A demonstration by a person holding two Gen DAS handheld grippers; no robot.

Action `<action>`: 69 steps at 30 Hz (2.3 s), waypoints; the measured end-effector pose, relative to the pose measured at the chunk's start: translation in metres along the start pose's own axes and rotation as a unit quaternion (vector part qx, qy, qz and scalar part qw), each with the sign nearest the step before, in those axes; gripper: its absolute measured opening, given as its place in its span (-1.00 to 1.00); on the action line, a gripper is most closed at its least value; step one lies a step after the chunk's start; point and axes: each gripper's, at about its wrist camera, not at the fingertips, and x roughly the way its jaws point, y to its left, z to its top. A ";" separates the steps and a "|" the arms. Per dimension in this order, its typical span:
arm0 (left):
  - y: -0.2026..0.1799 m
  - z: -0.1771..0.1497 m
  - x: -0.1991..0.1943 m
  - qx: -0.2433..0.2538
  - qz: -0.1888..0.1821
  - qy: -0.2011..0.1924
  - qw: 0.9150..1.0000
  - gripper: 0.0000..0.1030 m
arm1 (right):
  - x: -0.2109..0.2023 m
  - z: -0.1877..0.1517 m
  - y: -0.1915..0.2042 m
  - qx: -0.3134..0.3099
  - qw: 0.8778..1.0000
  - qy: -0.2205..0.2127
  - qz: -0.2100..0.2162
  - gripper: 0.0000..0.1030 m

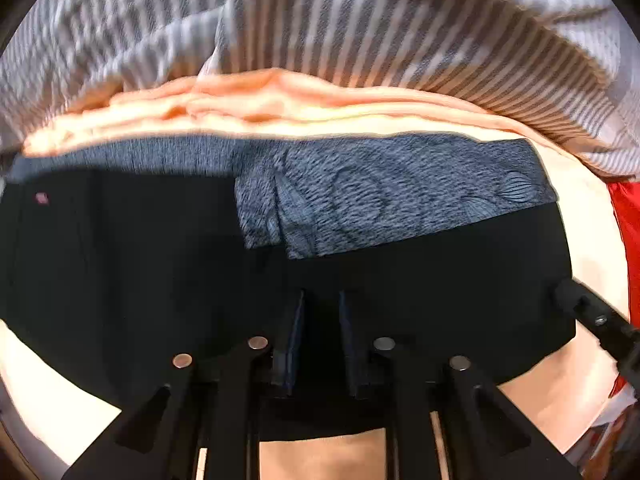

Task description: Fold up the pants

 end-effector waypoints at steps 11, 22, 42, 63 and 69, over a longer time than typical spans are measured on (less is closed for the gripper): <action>0.025 -0.003 0.003 -0.047 0.041 0.009 0.998 0.54 | 0.011 -0.011 0.008 -0.056 0.998 -0.003 -0.010 0.14; 0.005 0.002 -0.024 -0.066 0.070 0.027 0.995 0.54 | 0.016 -0.009 0.012 -0.093 0.995 0.019 -0.006 0.35; 0.060 -0.034 -0.070 -0.123 0.058 0.022 0.991 0.54 | 0.024 -0.015 0.037 -0.130 0.990 0.032 -0.053 0.53; 0.262 -0.059 -0.099 -0.232 0.021 -0.003 0.973 0.54 | 0.031 -0.075 0.215 -0.165 0.983 0.078 -0.011 0.54; 0.306 -0.066 -0.091 -0.280 0.009 -0.007 0.960 0.54 | 0.053 -0.080 0.261 -0.190 0.977 0.093 0.003 0.54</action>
